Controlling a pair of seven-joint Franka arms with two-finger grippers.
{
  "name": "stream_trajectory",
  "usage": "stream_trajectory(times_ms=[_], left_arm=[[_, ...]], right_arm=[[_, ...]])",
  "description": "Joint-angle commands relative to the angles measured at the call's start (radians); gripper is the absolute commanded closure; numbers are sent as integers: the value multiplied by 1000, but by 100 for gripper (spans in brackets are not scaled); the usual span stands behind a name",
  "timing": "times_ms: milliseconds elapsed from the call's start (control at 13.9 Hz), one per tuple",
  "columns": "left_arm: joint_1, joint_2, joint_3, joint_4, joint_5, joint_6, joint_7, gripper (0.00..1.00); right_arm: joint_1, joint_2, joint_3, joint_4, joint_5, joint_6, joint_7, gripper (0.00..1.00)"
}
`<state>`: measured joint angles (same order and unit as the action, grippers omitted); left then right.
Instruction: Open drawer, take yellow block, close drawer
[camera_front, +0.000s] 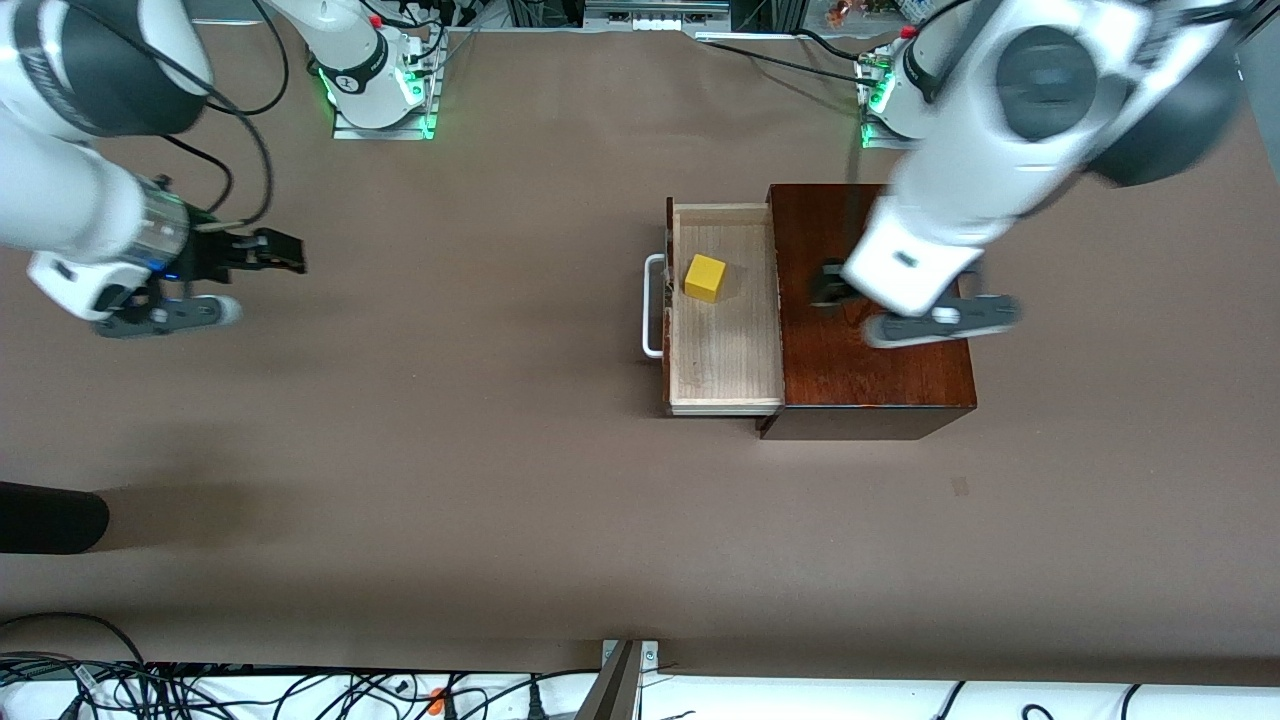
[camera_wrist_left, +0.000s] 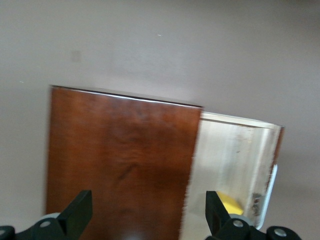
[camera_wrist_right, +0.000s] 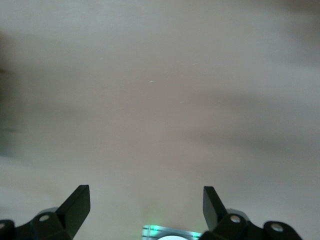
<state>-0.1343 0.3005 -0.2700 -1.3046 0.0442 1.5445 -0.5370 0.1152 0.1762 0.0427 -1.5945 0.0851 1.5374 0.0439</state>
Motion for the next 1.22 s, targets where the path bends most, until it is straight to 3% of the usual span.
stream_trajectory(times_ms=[0, 431, 647, 1150], left_arm=[[-10, -115, 136, -88, -73, -33, 179, 0], [-18, -219, 305, -202, -81, -37, 454, 0], [-18, -219, 325, -212, -81, -24, 505, 0], [-7, -219, 324, -214, -75, -23, 555, 0]], right_arm=[[46, 22, -4, 25, 47, 9, 185, 0], [242, 66, -4, 31, 48, 68, 704, 0], [375, 91, -4, 36, 50, 136, 964, 0], [557, 229, -4, 159, 191, 361, 1691, 0]])
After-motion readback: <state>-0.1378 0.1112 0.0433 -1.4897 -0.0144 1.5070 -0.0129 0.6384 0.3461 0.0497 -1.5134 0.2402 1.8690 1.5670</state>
